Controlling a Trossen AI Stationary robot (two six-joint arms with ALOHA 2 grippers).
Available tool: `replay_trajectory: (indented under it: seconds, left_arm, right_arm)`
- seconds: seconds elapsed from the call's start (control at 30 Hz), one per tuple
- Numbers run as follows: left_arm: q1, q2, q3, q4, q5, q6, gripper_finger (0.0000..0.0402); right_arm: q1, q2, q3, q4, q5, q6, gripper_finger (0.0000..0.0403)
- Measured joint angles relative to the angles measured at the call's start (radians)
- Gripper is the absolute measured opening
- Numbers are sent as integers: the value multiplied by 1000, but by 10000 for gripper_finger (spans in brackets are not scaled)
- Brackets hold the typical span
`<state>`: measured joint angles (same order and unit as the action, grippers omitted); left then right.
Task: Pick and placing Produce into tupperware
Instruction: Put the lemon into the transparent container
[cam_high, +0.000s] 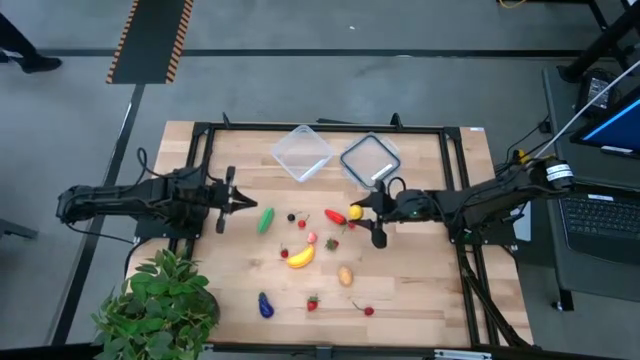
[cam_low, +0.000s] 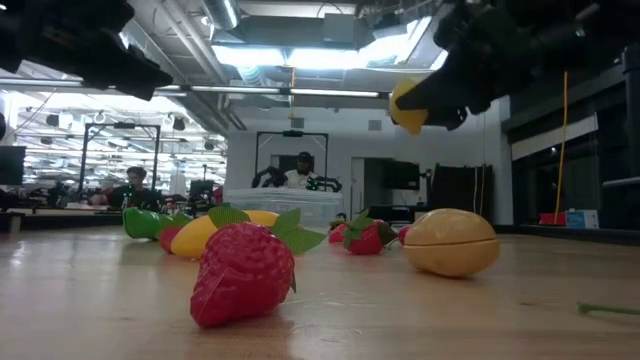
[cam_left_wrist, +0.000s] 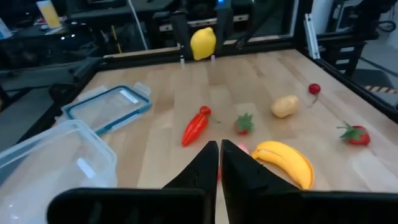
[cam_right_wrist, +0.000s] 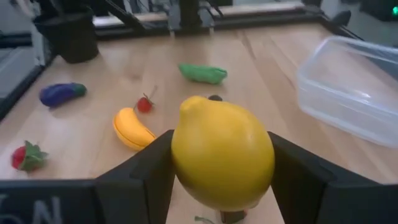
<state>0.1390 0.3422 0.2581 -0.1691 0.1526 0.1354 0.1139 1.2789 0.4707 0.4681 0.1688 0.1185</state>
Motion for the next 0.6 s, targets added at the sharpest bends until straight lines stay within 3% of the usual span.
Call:
replay_trajectory:
  seconds: [0.33,0.6]
  left_arm:
    - [0,-4,-31,7,-3,-28,18]
    - [0,-4,-31,7,-12,-28,1]
  right_arm:
    - [-25,0,-192,446,-159,-45,215]
    - [-47,0,-255,502,-261,-18,215]
